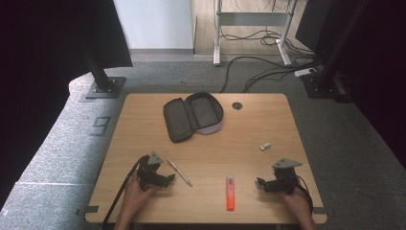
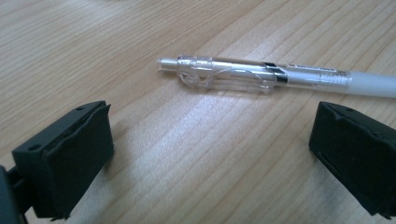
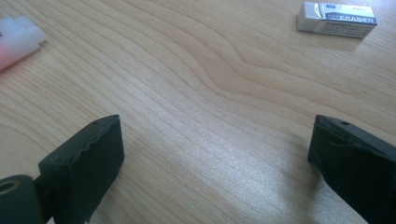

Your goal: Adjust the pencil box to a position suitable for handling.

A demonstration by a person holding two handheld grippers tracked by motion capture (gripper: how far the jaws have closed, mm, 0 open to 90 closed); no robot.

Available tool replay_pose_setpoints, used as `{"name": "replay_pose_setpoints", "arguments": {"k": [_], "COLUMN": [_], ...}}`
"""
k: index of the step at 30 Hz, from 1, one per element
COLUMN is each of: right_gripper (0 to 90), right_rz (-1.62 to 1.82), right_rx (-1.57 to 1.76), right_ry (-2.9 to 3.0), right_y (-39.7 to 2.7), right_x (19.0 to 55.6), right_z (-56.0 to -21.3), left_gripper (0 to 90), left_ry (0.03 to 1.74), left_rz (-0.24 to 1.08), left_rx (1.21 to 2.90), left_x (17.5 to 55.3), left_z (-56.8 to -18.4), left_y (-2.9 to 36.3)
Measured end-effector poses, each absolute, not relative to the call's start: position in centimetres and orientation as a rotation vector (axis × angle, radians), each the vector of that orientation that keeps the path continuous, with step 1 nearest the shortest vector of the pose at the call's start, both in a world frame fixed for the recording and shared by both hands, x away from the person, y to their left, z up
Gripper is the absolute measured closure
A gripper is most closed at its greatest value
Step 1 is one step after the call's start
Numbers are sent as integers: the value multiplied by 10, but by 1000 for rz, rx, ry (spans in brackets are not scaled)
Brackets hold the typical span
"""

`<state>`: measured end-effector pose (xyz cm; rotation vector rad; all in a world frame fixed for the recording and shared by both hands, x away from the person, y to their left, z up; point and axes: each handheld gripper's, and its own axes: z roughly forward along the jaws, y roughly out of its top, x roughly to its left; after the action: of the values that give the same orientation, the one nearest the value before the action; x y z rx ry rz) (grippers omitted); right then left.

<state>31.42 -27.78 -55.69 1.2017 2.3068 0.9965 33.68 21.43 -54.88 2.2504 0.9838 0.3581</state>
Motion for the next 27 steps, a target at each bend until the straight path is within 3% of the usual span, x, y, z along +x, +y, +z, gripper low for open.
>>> {"name": "replay_pose_setpoints", "arguments": {"k": [27], "right_gripper": [30], "right_rz": [997], "right_rx": [1202], "right_ry": [2308], "right_y": [-278], "right_x": [314], "right_z": [-557], "left_gripper": [21], "left_ry": [1000], "left_rz": [340], "left_rx": [2256], "left_x": [329], "left_z": [-541], "left_y": [219]}}
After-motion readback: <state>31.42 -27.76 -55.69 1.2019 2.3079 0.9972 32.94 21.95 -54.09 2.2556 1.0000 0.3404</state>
